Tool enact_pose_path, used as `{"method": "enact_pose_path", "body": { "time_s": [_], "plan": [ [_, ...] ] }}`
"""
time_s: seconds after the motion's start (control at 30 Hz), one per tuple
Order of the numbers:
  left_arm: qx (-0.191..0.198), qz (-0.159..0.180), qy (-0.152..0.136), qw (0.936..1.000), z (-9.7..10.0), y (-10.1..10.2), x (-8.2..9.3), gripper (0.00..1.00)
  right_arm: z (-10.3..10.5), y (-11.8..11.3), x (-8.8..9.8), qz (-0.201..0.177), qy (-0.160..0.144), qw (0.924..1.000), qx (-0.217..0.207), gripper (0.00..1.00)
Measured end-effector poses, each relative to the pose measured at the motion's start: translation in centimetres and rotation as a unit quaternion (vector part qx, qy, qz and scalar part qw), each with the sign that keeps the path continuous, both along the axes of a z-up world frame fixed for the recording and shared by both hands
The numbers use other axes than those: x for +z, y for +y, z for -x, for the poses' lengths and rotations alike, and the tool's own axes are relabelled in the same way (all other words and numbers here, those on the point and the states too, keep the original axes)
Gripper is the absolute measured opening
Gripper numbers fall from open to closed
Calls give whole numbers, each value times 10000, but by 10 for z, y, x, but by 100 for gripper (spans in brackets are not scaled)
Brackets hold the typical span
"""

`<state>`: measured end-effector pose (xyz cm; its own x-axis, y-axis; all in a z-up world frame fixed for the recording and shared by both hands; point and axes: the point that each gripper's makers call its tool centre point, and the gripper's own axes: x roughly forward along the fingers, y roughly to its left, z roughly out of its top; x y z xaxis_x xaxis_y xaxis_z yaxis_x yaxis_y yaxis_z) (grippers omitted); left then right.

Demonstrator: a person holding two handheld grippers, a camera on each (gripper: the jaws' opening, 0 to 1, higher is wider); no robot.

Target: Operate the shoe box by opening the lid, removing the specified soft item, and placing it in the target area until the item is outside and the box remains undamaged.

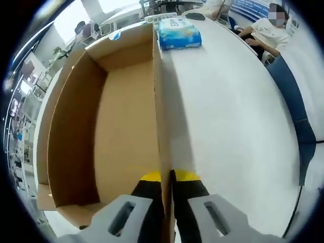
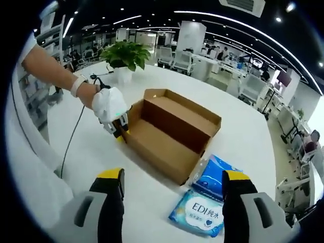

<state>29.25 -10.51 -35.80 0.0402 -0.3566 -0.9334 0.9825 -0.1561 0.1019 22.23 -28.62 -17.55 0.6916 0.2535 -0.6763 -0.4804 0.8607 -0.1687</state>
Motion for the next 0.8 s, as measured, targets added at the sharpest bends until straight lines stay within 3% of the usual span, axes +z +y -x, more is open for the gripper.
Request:
{"method": "enact_pose_path", "body": {
  "time_s": [0.2, 0.47, 0.8],
  "plan": [
    [-53, -9, -24, 10000, 0, 0, -1, 2, -10, 0, 10, 183, -75, 9998, 93, 79],
    [-18, 30, -17, 10000, 1, -1, -1, 2, -28, 9, 38, 561, -367, 9969, 412, 78],
    [-24, 34, -41, 10000, 2, -1, -1, 2, -55, 12, 61, 668, -579, 9940, 651, 78]
  ]
}}
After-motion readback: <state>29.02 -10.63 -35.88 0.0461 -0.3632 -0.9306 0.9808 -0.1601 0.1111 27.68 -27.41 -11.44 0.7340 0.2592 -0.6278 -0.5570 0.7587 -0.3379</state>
